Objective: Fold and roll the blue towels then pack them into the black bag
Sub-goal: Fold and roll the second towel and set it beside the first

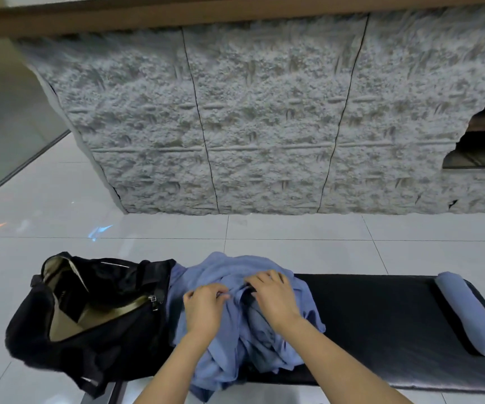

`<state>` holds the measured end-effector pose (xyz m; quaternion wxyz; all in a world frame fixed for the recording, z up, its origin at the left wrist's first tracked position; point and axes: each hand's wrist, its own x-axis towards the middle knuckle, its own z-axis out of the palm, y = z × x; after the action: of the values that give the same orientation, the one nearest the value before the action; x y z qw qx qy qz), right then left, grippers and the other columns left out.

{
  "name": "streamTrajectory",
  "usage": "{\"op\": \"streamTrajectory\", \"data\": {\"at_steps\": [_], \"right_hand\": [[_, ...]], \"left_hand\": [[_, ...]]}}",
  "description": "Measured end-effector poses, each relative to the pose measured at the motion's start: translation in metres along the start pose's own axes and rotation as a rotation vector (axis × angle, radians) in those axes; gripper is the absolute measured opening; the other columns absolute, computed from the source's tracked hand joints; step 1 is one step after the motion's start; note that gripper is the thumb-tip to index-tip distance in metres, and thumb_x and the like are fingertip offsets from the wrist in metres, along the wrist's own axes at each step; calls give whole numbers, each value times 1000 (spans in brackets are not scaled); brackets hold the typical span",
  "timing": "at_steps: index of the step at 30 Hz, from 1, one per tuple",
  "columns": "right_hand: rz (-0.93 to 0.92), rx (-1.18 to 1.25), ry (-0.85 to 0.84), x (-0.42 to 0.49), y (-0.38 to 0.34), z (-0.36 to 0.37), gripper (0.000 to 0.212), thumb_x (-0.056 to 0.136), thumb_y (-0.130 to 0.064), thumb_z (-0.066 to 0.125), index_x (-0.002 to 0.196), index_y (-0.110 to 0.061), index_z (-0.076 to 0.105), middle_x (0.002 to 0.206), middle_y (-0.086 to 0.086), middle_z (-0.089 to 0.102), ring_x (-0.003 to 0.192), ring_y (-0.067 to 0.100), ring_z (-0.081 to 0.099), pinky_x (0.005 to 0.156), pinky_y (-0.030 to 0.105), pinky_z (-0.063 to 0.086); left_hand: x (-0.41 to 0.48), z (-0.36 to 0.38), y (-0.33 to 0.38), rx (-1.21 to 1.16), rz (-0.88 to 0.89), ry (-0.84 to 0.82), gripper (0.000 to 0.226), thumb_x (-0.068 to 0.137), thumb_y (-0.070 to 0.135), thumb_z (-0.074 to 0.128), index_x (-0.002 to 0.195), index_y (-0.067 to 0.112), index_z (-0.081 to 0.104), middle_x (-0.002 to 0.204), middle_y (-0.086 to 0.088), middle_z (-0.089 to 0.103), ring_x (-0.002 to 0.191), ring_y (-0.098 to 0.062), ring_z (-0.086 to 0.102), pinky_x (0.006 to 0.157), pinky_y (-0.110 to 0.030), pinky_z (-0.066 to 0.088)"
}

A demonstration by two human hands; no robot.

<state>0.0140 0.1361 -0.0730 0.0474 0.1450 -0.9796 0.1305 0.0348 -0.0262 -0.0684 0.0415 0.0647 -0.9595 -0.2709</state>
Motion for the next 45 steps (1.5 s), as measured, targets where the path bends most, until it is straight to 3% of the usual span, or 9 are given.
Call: {"op": "streamTrajectory", "data": {"at_steps": [6, 12, 16, 21, 25, 30, 34, 41, 45], "right_hand": [[-33, 109, -67, 19, -19, -11, 27, 93, -23, 43, 97, -26, 69, 97, -9, 67, 96, 18, 50, 90, 29, 32], [42, 405, 107, 11, -14, -65, 19, 93, -17, 52, 96, -13, 71, 91, 1, 72, 86, 20, 61, 81, 31, 47], [173, 742, 206, -2, -8, -124, 12, 89, -6, 57, 89, -9, 69, 71, -13, 62, 67, -6, 57, 66, 12, 42], [133, 748, 204, -13, -5, -175, 13, 85, -4, 62, 87, -11, 73, 68, -19, 61, 62, -12, 56, 61, 8, 40], [116, 729, 209, -24, -3, -207, 12, 86, -11, 65, 94, -9, 73, 84, -4, 69, 78, 3, 60, 74, 18, 46], [91, 745, 242, -41, -5, -236, 13, 88, -10, 62, 94, -7, 73, 84, -2, 67, 79, 4, 60, 68, 10, 46], [120, 779, 268, -53, -4, -250, 10, 85, -7, 63, 87, -8, 73, 78, -2, 67, 73, 1, 60, 68, 14, 50], [215, 848, 381, -72, 16, -269, 13, 86, -7, 62, 80, -15, 70, 77, -7, 66, 75, 5, 59, 70, 21, 49], [205, 873, 339, -80, 17, -275, 12, 86, -9, 62, 80, -15, 70, 76, -9, 65, 75, 4, 59, 67, 14, 48]], "left_hand": [[8, -23, -12, -322, -163, -55, 7, 83, 19, 71, 81, 25, 73, 67, 27, 62, 78, -7, 65, 78, -27, 50], [11, -49, 21, -440, -246, 84, 18, 88, 15, 63, 73, 26, 65, 84, 1, 70, 85, -18, 65, 76, -30, 51], [4, -73, 55, -434, -204, 208, 10, 84, 20, 66, 84, 28, 60, 97, 4, 64, 96, -20, 60, 83, -33, 47], [-24, -95, 134, -625, 202, -20, 29, 72, 12, 77, 78, 29, 54, 77, 11, 61, 70, -3, 56, 64, -10, 40], [-36, -104, 158, -424, 201, 168, 14, 75, 15, 70, 76, 19, 56, 69, 7, 57, 69, -16, 54, 65, -29, 43], [-62, -108, 186, -511, 180, 196, 16, 83, 18, 63, 81, 15, 47, 72, 0, 59, 66, -19, 55, 59, -35, 43], [-72, -100, 196, -403, 162, 201, 20, 79, 25, 66, 78, 14, 49, 80, 4, 54, 71, -17, 51, 55, -29, 37], [-73, -89, 191, -550, 46, 189, 20, 78, -2, 60, 75, 12, 47, 72, -2, 55, 69, -26, 55, 59, -30, 38], [-77, -79, 187, -558, 54, 82, 18, 79, 13, 73, 71, 15, 57, 69, 5, 58, 71, -16, 55, 55, -14, 35]]}}
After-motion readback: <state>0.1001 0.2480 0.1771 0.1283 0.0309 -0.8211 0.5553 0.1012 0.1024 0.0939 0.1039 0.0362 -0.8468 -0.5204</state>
